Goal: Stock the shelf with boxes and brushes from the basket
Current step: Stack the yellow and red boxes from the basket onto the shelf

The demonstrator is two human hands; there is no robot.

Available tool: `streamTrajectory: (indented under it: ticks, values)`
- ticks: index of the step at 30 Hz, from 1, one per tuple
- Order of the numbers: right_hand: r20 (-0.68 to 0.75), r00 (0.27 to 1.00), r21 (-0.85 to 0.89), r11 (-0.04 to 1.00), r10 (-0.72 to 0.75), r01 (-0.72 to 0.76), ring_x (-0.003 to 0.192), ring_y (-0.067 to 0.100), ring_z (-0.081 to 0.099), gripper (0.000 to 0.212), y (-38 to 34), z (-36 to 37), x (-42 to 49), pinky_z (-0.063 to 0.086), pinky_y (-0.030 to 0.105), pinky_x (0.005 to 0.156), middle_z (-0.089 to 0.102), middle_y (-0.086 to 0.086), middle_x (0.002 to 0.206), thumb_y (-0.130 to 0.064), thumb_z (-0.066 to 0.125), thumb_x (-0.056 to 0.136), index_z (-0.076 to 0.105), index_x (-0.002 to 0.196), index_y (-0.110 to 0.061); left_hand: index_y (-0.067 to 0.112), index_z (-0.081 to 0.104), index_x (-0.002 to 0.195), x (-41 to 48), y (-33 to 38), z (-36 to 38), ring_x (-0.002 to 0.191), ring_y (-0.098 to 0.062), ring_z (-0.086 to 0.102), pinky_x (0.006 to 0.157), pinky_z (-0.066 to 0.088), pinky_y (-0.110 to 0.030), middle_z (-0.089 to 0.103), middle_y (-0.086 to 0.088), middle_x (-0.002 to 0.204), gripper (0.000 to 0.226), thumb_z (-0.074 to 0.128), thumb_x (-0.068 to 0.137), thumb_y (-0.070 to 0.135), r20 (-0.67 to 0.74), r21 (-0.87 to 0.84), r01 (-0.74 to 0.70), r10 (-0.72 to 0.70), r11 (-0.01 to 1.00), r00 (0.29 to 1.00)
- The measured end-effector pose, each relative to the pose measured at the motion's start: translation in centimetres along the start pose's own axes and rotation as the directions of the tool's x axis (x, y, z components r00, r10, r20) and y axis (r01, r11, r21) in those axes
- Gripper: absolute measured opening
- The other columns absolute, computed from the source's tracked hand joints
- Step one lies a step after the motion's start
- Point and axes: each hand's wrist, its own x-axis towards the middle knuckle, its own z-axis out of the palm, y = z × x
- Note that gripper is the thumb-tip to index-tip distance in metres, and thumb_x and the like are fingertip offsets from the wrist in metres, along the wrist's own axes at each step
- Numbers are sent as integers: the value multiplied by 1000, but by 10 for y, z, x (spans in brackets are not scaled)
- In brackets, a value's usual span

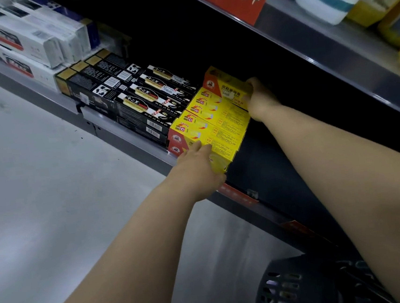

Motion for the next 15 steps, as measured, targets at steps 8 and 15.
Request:
streamTrajectory:
  ticks: [8,15]
  values:
    - [185,982,-260,965,20,29,133,32,37,53,10,20,3,36,34,103,30,15,149,-10,35,100,21,149,-23,20,17,150,5,0,3,145,-30,16,114,21,-38,2,-4,160,72,56,92,34,-11,-7,11,-11,1000,1000]
    - [322,946,-112,992,-24,63,138,28,30,58,-2,-12,-34,26,32,111,23,11,155,-21,40,100,12,151,-19,17,32,146,1,10,-3,133,-23,40,101,35,-29,32,-4,152,59,54,92,25,-133,-172,-14,-9,985,991]
